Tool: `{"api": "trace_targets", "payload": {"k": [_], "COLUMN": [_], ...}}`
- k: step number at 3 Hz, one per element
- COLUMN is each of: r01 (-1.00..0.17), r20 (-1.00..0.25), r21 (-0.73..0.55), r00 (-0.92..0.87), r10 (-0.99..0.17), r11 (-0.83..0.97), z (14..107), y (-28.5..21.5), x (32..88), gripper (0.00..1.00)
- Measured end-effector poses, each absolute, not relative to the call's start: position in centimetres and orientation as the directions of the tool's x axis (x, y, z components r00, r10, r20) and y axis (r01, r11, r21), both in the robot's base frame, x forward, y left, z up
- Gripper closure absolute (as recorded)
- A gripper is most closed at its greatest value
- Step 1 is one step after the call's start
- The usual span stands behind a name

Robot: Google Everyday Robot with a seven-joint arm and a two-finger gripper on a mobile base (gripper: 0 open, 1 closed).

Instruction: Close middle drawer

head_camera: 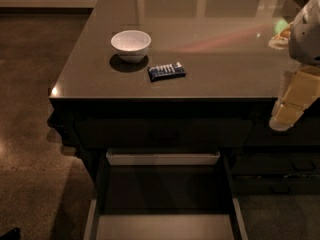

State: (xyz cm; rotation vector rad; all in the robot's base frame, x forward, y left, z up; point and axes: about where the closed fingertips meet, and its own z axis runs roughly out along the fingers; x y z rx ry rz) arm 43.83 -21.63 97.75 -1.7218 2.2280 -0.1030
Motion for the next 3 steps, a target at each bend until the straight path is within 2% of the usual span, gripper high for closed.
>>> {"api": "trace_targets", "payload": {"k": [2,3], "r01": [-0.937,-0.966], "r20": [-0.257,-0.303], "r21": [-0.210,-0.100], "r00": [-0.221,-0.200], "r10": [-0.941,-0.932], "r11": [0.278,0.239], "z": [94.5,87.8], "y": [-19.5,-16.6], "x": [41.9,39.1], "gripper": [0.00,0.00]}}
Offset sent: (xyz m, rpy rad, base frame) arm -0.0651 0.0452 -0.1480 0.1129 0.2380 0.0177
